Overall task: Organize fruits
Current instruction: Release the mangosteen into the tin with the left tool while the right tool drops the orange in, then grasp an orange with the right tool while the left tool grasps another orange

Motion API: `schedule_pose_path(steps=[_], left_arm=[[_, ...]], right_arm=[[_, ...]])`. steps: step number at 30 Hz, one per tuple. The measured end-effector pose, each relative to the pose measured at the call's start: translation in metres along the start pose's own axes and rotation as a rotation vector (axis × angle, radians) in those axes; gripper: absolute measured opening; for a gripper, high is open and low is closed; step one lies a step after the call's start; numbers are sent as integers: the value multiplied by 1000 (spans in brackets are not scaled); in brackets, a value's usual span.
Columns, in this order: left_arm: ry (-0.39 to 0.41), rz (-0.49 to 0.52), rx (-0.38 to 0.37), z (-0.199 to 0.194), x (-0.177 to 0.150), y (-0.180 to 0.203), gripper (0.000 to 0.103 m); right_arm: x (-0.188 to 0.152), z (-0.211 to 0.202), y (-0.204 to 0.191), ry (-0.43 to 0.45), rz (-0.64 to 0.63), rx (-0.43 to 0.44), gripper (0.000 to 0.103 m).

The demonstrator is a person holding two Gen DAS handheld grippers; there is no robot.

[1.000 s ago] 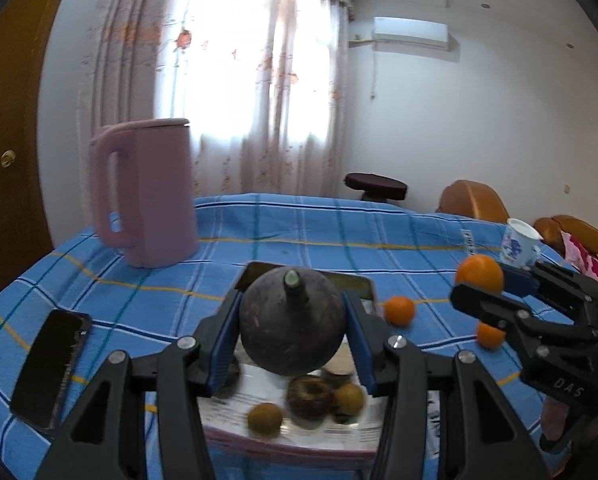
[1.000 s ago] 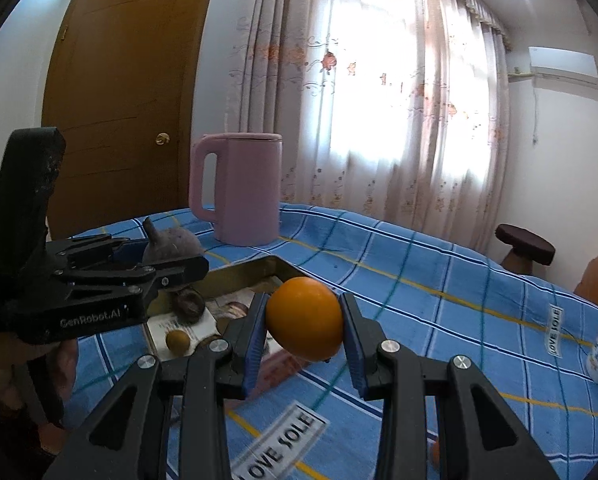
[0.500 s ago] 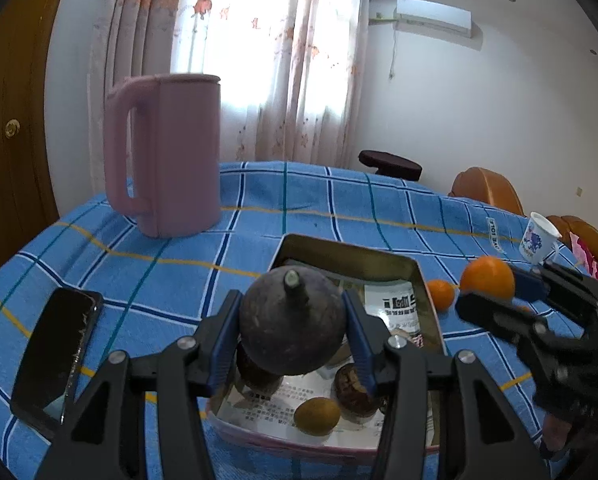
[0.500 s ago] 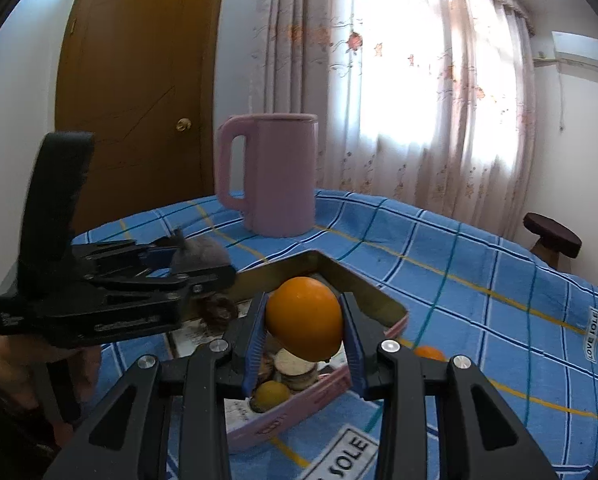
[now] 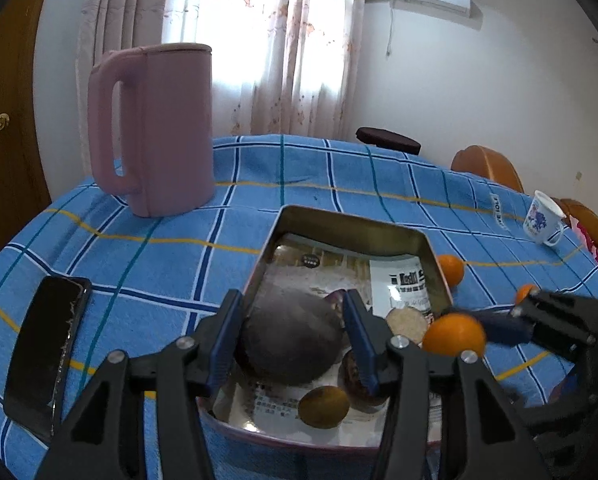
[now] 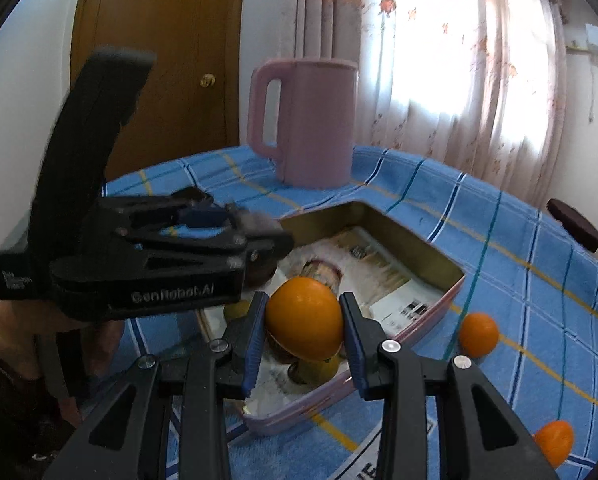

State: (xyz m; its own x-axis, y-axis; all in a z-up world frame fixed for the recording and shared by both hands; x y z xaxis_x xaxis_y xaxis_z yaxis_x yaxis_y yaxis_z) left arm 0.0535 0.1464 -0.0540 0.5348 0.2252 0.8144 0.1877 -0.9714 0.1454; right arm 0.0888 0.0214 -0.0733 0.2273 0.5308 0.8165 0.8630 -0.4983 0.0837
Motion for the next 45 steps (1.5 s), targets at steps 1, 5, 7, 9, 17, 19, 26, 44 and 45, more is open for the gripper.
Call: schedule_pose_path(steps=[1, 5, 7, 9, 17, 19, 26, 44, 45], left_arm=[[11, -4, 0, -3, 0, 0, 68], [84, -32, 35, -23, 6, -9, 87], [128, -71, 55, -35, 9, -19, 99], [165, -109, 74, -44, 10, -29, 101], [188, -122, 50, -49, 10, -19, 101], [183, -89, 24, -47, 10, -2, 101], [144, 38, -61, -31, 10, 65, 102], [-63, 299, -97, 55, 15, 184, 81], [-89, 317, -82, 66, 16, 190, 80]], right_arm=[[-2, 3, -2, -18, -6, 9, 40], [-6, -5, -5, 3, -6, -11, 58], [-6, -12, -2, 16, 4, -17, 58], [-8, -20, 3, 32, 12, -31, 58], [-35, -64, 55, 56, 108, -144, 59], [-43, -77, 76, 51, 145, -197, 59], [-70, -100, 144, -10, 292, -351, 59], [-86, -70, 176, -163, 328, -317, 49], [-87, -71, 176, -162, 331, -314, 49]])
Point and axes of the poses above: each gripper's, at about its wrist camera, not at the fingertips, and z roughly the way its jaws point, y to its right, x to its top, the point moved 1 cm from there along z, roughly the way its jaws point, and after that the axes turned 3 degrees about -x, right-handed, at the moved point
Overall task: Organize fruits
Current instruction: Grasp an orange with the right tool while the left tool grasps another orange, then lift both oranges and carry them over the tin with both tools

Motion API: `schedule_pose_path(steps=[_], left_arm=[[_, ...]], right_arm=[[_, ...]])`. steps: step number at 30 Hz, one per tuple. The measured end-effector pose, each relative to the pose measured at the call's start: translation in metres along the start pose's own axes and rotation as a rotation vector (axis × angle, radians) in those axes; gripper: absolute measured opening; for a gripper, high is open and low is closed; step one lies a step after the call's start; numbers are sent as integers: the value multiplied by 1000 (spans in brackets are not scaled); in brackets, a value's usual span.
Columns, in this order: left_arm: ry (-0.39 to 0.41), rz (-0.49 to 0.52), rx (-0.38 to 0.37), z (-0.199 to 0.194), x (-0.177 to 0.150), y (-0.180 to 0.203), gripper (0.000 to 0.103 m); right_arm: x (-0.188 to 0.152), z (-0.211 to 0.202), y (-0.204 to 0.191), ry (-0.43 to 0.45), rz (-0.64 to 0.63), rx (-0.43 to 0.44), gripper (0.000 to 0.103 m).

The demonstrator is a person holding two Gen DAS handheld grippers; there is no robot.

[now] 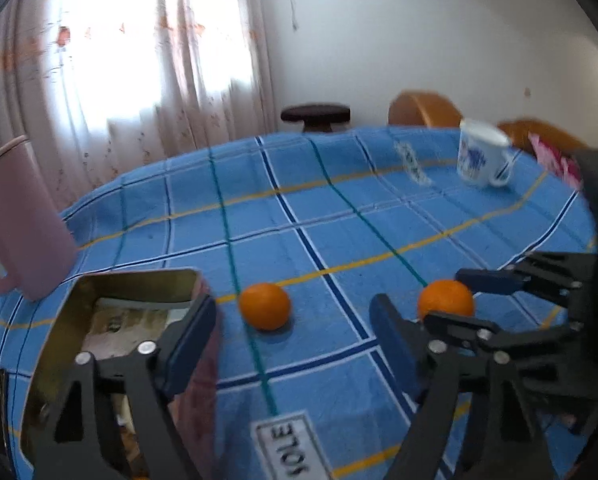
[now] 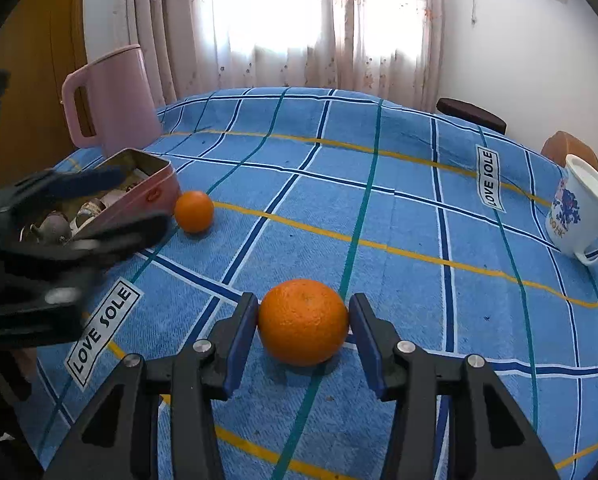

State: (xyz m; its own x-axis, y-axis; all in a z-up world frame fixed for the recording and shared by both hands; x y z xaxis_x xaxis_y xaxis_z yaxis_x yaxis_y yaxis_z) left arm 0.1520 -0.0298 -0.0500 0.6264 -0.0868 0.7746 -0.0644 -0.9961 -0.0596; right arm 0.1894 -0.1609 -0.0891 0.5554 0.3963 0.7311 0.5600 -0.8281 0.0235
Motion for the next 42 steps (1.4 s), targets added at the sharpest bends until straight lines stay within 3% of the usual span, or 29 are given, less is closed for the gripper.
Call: schedule_pose_path(steps=[6, 14, 15, 18, 24, 27, 31, 33, 36, 37, 38, 39, 40, 42], left_arm=[[-107, 42, 47, 40, 8, 5, 63], [-133, 52, 144, 58, 9, 0, 62], [-132, 39, 143, 58, 11, -3, 60], [-106, 4, 143, 52, 12, -12, 33], [-71, -30, 44, 34, 2, -18, 26], [-70, -38, 57, 32, 1, -20, 30], [-80, -37, 72, 34, 0, -25, 62], [-95, -47, 57, 36, 0, -27, 65], [-125, -37, 38, 43, 0, -25, 63], [-134, -29, 33, 45, 0, -24, 51], [-142, -20, 33, 47, 0, -23, 47], [-142, -15, 45, 47, 0, -22, 46], [-134, -13, 42, 45, 0, -21, 39], [-128, -13, 19, 42, -1, -19, 39]], right_arm=[[0, -2, 1, 9, 8, 20, 49], [0, 0, -4, -2, -16, 8, 49], [0, 0, -4, -2, -13, 10, 49], [0, -1, -2, 2, -3, 17, 49], [0, -3, -1, 7, 0, 12, 49], [1, -3, -3, 7, -9, 13, 49], [0, -4, -3, 17, -9, 8, 49], [0, -4, -3, 14, -9, 9, 49], [0, -4, -2, 17, -6, 10, 49], [0, -5, -2, 18, -5, 10, 49], [0, -5, -2, 19, -4, 9, 49], [0, -5, -2, 21, -4, 10, 49], [0, -6, -2, 25, -3, 11, 49], [0, -8, -3, 35, -4, 10, 49]])
Point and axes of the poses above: each gripper's, at about its wrist camera, not at the fingertips, and z roughly the way its jaws point, y to its right, x to its top, the point moved 1 cm from there along z, roughly the way its jaws point, and after that the axes turned 3 degrees about -x, right-handed, at the moved point
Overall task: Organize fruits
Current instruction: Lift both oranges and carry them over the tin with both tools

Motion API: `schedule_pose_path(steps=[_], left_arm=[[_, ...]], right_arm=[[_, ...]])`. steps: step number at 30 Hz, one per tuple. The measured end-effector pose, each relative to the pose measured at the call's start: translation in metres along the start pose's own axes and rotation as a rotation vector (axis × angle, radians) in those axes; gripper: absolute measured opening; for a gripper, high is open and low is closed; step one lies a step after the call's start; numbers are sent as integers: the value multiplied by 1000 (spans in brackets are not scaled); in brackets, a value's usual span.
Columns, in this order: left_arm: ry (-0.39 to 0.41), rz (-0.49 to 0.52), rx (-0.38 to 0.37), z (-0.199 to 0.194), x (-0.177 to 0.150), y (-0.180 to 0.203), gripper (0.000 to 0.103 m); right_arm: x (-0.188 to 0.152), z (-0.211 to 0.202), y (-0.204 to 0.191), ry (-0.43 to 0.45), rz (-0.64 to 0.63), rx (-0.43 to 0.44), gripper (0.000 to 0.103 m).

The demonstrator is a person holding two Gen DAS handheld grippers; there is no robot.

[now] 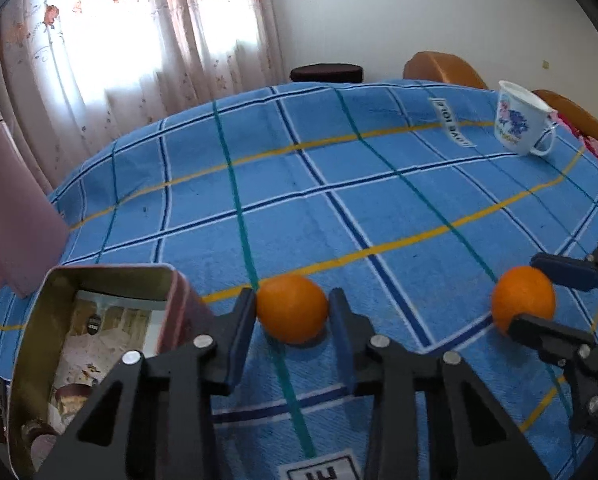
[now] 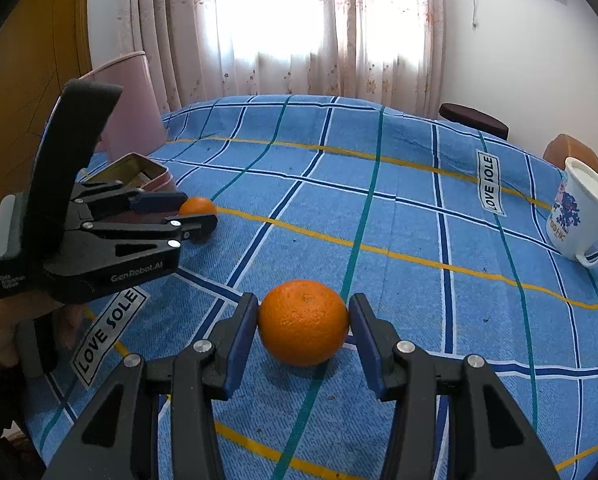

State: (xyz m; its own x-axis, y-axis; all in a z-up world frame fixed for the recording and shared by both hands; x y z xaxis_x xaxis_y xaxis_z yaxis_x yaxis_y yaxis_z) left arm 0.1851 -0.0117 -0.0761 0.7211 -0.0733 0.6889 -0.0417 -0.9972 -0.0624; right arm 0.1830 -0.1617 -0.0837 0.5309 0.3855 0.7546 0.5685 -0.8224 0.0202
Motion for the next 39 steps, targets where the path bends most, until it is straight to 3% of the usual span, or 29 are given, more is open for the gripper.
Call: schedule_pose_path(steps=[15, 39], left_arm=[[162, -10, -99, -48, -17, 26, 39], [329, -37, -83, -92, -38, 32, 39]], right_arm=[[-1, -26, 0, 141, -2, 7, 48], [-8, -57, -5, 308, -32, -22, 48]])
Point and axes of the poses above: each gripper's, at about its wrist camera, not at the fingertips, and z roughly the way its jaws point, y to its right, x to its top, the point moved 1 cm from there along z, roughly the way its jaws point, and after that the axes turned 3 degrees about -x, right-handed, at the moved point
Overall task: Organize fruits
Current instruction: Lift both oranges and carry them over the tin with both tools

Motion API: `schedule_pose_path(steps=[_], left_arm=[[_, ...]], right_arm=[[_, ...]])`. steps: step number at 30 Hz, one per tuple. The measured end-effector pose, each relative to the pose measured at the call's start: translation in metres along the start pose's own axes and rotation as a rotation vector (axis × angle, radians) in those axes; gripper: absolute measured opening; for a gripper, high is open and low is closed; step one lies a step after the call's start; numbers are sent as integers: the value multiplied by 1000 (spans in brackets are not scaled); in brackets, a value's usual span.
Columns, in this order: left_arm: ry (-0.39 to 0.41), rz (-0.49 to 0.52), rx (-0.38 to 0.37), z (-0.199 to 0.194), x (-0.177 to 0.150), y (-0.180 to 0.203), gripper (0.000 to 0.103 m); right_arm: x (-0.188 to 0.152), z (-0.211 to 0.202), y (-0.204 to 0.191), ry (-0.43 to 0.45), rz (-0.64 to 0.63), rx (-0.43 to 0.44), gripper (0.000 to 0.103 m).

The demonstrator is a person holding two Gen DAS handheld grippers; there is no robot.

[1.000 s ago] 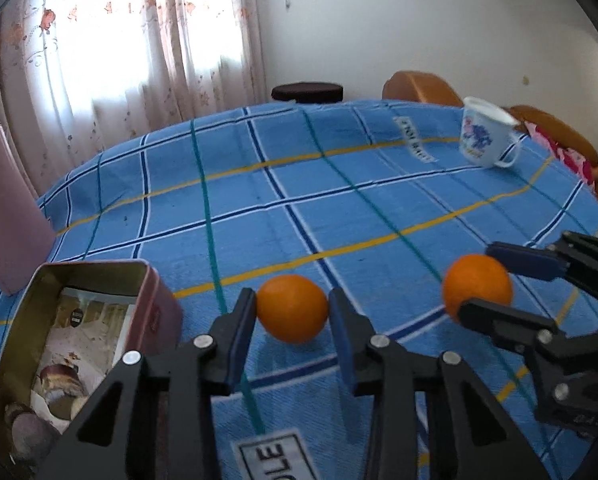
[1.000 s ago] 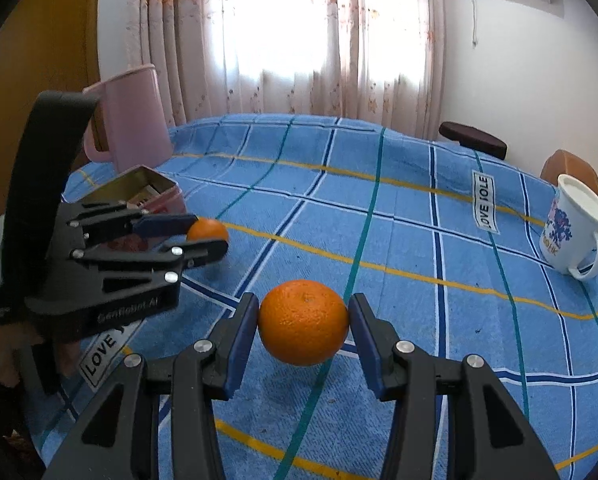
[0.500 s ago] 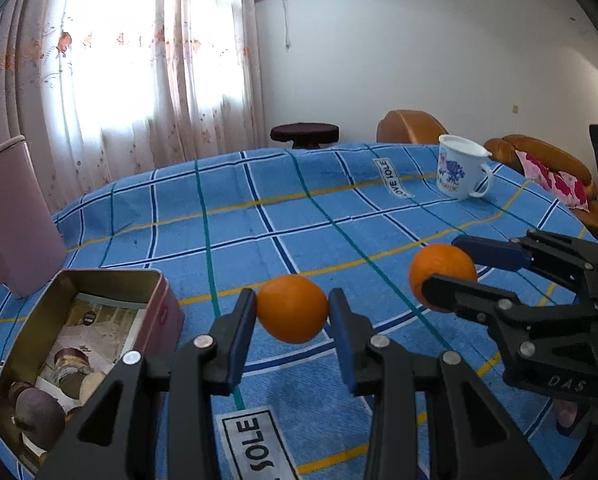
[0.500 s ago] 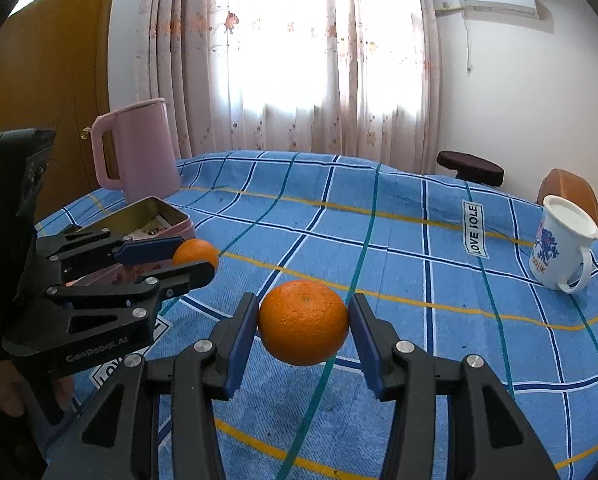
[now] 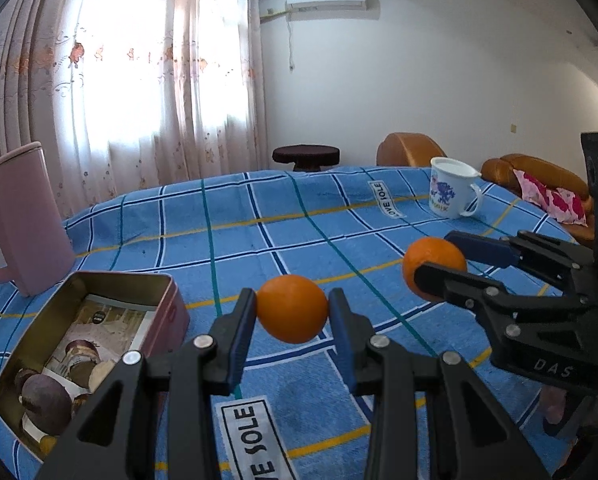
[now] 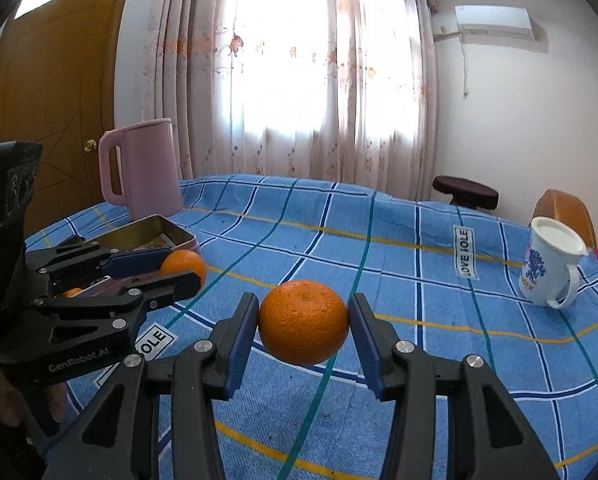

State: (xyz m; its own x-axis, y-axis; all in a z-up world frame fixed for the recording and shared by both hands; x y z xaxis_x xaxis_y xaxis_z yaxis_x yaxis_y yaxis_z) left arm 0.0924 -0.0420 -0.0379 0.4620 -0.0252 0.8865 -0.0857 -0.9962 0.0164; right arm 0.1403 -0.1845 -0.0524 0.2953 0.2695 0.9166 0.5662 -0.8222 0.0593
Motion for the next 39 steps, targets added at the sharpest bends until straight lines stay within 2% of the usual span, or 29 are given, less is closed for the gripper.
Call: schedule_pose_path(steps=[21, 30, 39], left_arm=[[134, 12, 27, -32, -5, 2, 39], [136, 9, 17, -36, -7, 1, 39], [133, -12, 17, -42, -8, -9, 39]], right_arm=[[-3, -28, -8, 124, -15, -4, 48], [-5, -35, -22, 129, -44, 6, 48], [-2, -30, -27, 115, -8, 30, 48]])
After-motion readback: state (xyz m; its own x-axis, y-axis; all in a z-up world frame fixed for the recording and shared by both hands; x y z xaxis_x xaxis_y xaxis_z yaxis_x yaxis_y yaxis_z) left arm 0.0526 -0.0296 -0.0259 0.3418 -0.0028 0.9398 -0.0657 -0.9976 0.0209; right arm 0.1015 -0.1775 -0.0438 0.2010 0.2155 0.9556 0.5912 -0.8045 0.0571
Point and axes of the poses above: each gripper's, at about its wrist camera, not at the fingertips, and z roughly the way its jaws point, y to its right, x to its top, the point moved 1 cm from there along z, roughly the way its jaws point, and after that the axes turned 3 degrees about -x, right-handed, at the moved point
